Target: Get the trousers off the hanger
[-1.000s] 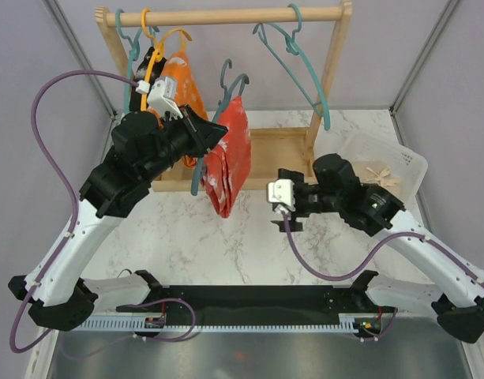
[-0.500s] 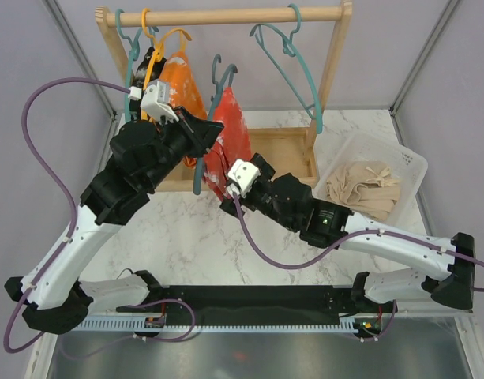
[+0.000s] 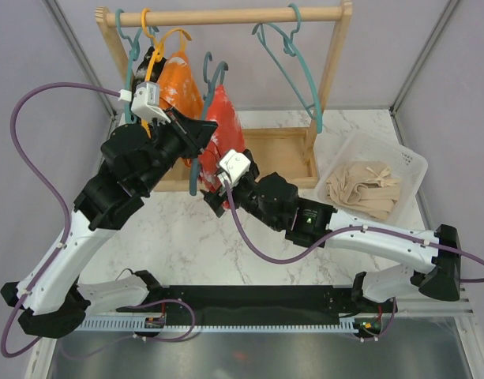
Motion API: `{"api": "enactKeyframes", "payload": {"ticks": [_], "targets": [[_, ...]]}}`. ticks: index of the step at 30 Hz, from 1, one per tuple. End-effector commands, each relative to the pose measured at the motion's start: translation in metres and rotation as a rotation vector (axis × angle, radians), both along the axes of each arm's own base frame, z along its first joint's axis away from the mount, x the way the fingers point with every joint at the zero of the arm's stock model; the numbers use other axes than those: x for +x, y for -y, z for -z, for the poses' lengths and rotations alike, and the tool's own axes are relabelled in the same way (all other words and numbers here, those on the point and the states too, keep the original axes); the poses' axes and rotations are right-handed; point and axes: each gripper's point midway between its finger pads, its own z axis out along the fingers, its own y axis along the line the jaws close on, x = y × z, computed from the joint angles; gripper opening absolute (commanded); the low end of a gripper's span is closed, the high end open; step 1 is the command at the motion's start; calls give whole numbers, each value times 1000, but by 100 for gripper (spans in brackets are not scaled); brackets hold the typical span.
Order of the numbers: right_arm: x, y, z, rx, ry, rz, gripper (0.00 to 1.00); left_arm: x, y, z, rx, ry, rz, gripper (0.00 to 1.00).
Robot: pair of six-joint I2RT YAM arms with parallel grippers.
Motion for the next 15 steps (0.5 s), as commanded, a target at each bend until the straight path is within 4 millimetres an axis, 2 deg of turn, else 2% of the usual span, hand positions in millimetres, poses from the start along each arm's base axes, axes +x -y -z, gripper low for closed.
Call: {"api": "enactKeyframes", "payload": {"ticks": [1,5,6,10,15], "targets": [[1,-4,-30,129,0,24,98,-16,-13,-83,-224,199,3,2],[25,11,-35,180,-2,203,98,-20,-12,-84,-228,200,17,2],[35,20,-35,190,-4,270,98,-21,-13,-85,-229,200,19,2],[56,33,-27,190,-11,361,96,-25,-13,-86,-232,200,31,2],[76,50,-20,178,-13,401,86,-30,-12,-83,-224,191,54,2]]}}
